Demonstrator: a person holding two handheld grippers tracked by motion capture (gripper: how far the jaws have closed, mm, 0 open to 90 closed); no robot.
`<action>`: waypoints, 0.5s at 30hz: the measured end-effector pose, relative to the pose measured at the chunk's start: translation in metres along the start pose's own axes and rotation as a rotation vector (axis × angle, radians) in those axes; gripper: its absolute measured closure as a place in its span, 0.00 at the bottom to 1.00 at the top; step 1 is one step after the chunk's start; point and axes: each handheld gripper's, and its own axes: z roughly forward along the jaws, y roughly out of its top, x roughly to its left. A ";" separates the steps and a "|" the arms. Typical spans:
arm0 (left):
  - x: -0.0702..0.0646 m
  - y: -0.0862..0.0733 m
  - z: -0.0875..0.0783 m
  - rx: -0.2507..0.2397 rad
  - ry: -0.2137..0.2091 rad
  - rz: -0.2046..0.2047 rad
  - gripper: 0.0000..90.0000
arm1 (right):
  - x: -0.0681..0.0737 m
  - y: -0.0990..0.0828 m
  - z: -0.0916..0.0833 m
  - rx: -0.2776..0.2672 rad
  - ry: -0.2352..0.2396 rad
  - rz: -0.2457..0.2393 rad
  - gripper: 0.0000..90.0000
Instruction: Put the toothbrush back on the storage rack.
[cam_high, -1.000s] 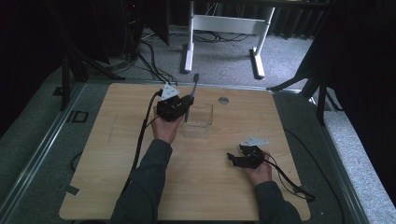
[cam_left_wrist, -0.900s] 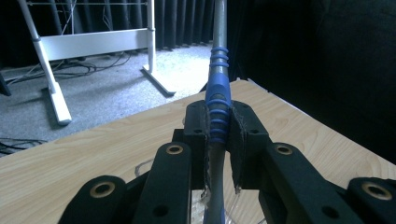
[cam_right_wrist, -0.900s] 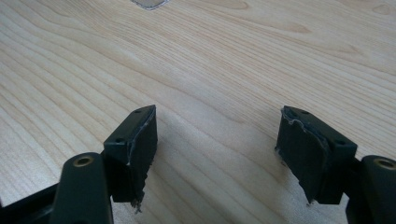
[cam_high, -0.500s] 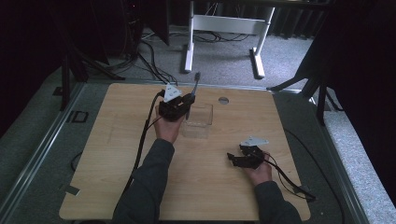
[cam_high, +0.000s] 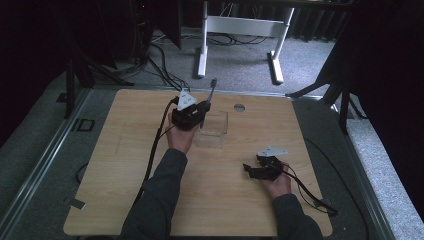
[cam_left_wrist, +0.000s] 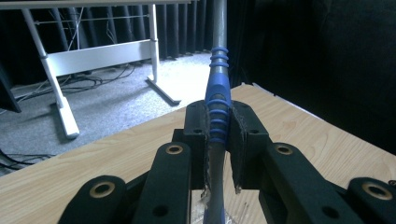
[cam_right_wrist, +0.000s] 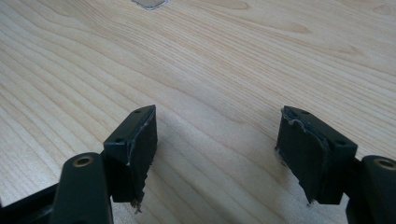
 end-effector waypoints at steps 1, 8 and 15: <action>0.000 0.000 0.000 0.002 0.001 0.004 0.87 | 0.000 0.000 0.000 0.000 0.000 0.001 0.32; 0.000 -0.004 0.004 0.016 -0.002 0.033 0.87 | 0.000 0.000 0.000 0.000 0.001 0.001 0.32; 0.001 -0.006 0.007 0.033 -0.003 0.046 0.87 | 0.000 0.000 0.000 0.000 0.001 0.002 0.32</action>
